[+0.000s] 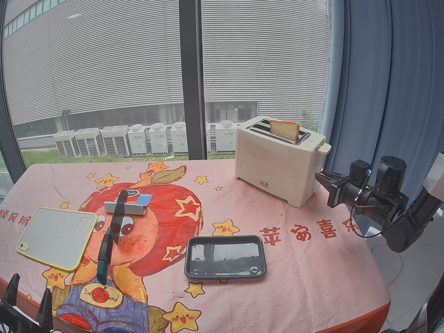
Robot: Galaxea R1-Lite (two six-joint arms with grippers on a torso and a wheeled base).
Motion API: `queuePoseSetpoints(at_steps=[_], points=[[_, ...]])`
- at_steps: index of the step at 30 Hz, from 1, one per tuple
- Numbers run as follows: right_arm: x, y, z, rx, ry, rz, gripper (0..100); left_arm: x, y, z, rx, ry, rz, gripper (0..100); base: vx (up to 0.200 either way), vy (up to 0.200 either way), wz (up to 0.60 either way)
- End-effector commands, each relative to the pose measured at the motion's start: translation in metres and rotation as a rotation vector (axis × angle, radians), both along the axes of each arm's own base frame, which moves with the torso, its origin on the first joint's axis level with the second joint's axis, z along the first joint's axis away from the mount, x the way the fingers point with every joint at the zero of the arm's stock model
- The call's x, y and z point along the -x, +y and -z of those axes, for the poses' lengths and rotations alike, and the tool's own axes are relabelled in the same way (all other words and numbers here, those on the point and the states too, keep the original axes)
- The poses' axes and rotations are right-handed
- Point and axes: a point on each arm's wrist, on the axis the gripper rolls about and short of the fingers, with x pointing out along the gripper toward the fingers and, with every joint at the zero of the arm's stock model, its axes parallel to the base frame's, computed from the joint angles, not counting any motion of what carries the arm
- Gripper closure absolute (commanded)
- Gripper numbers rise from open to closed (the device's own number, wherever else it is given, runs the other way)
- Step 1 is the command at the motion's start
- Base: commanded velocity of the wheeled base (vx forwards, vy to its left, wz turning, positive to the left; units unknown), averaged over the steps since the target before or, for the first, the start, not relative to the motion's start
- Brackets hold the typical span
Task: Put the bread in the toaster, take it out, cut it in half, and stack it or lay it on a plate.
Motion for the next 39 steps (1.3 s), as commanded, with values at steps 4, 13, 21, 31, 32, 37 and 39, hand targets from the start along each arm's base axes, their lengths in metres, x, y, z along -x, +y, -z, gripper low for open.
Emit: queuePoseSetpoints(at_steps=[4,13,21,31,32,37,39], points=[[0.011,0.0,-0.024,-0.023,-0.061,-0.008,0,0.0,0.0,0.004,0.0,0.004,-0.002,0,0.0,0.0,0.0],[0.013,0.004,-0.024,-0.022,-0.067,-0.02,0,0.0,0.0,0.004,0.0,0.004,-0.002,0,0.0,0.0,0.0],[0.029,-0.003,-0.061,-0.05,-0.169,-0.013,0,0.0,0.0,0.004,0.0,0.004,0.0,0,0.0,0.0,0.0],[0.038,-0.003,-0.056,-0.078,-0.135,0.013,0,0.0,0.0,0.004,0.0,0.004,0.0,0,0.0,0.0,0.0],[0.037,-0.002,-0.056,-0.088,-0.134,0.023,0,0.0,0.0,0.004,0.0,0.004,0.0,0,0.0,0.0,0.0],[0.03,0.003,-0.072,-0.183,-0.229,0.075,0,0.0,0.0,0.004,0.0,0.004,0.0,0,0.0,0.0,0.0],[0.034,0.001,-0.073,-0.202,-0.255,0.099,0,0.0,0.0,0.004,0.0,0.004,0.0,0,0.0,0.0,0.0]])
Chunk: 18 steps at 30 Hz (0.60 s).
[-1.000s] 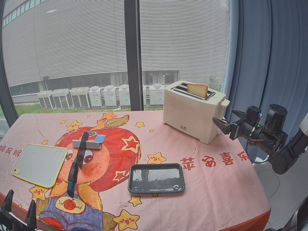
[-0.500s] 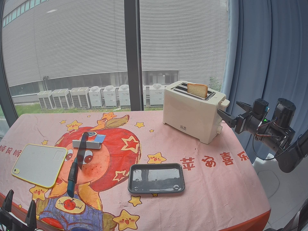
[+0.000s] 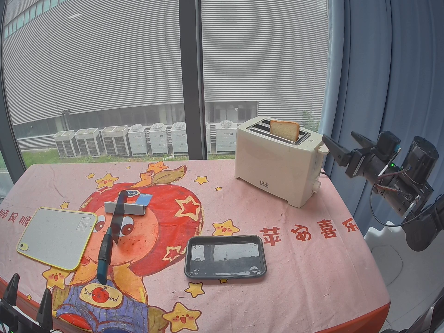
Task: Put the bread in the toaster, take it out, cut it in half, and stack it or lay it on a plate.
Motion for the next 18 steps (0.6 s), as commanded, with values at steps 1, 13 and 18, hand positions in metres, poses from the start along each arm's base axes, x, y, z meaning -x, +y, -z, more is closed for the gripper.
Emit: queuePoseSetpoints(at_steps=[1,13,18], points=[[0.007,-0.001,0.001,-0.048,-0.033,0.037,0,0.0,0.0,0.004,0.001,0.004,-0.002,0,0.0,0.0,0.0],[0.018,-0.011,0.005,-0.06,-0.003,-0.035,0,0.0,0.0,0.004,0.001,0.004,0.0,0,0.0,0.0,0.0],[0.017,-0.011,0.0,-0.041,0.026,-0.03,0,0.0,0.0,0.004,0.001,0.004,-0.002,0,0.0,0.0,0.0]])
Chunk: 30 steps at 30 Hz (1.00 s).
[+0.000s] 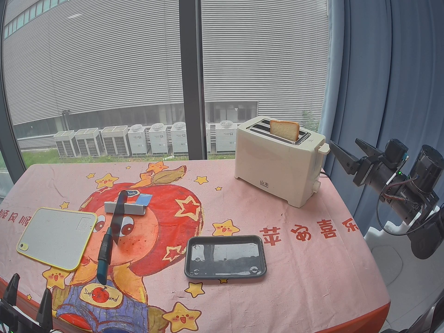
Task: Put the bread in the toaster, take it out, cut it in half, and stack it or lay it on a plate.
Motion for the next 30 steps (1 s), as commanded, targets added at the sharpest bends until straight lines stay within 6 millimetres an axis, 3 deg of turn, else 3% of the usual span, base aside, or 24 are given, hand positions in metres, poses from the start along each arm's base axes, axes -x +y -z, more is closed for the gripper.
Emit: queuePoseSetpoints(at_steps=[1,4,11,16,30], points=[[-0.001,-0.002,-0.008,0.016,0.029,0.01,0,0.0,0.0,0.004,0.001,0.004,0.0,0,0.0,0.0,0.0],[-0.005,-0.002,-0.009,0.03,0.079,0.014,0,0.0,0.0,0.004,0.001,0.004,-0.002,0,0.0,0.0,0.0],[0.004,-0.003,-0.048,0.128,0.177,0.008,0,0.0,0.0,0.004,0.001,0.004,0.0,0,0.0,0.0,0.0],[0.009,-0.002,-0.063,0.163,0.257,-0.008,0,0.0,0.0,0.004,0.001,0.004,0.0,0,0.0,0.0,0.0],[0.009,0.01,-0.082,0.228,0.317,-0.066,0,0.0,0.0,0.004,0.001,0.004,-0.002,0,0.0,0.0,0.0]])
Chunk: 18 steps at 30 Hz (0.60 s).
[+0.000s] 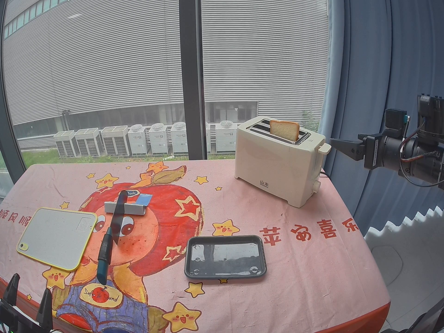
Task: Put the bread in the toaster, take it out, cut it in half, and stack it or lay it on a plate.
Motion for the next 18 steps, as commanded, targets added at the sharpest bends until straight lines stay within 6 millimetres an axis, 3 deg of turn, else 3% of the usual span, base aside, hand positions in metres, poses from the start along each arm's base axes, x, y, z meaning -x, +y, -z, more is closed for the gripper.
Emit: queuePoseSetpoints(at_steps=[1,11,18], points=[[0.003,0.005,-0.008,-0.005,0.0,-0.027,0,0.0,0.0,0.004,0.001,0.004,0.0,0,0.0,0.0,0.0],[0.008,-0.005,-0.013,-0.054,-0.008,-0.051,0,0.0,0.0,0.004,0.001,0.004,0.0,0,0.0,0.0,0.0],[-0.005,-0.004,-0.014,-0.023,-0.014,-0.054,0,0.0,0.0,0.004,0.001,0.004,0.0,0,0.0,0.0,0.0]])
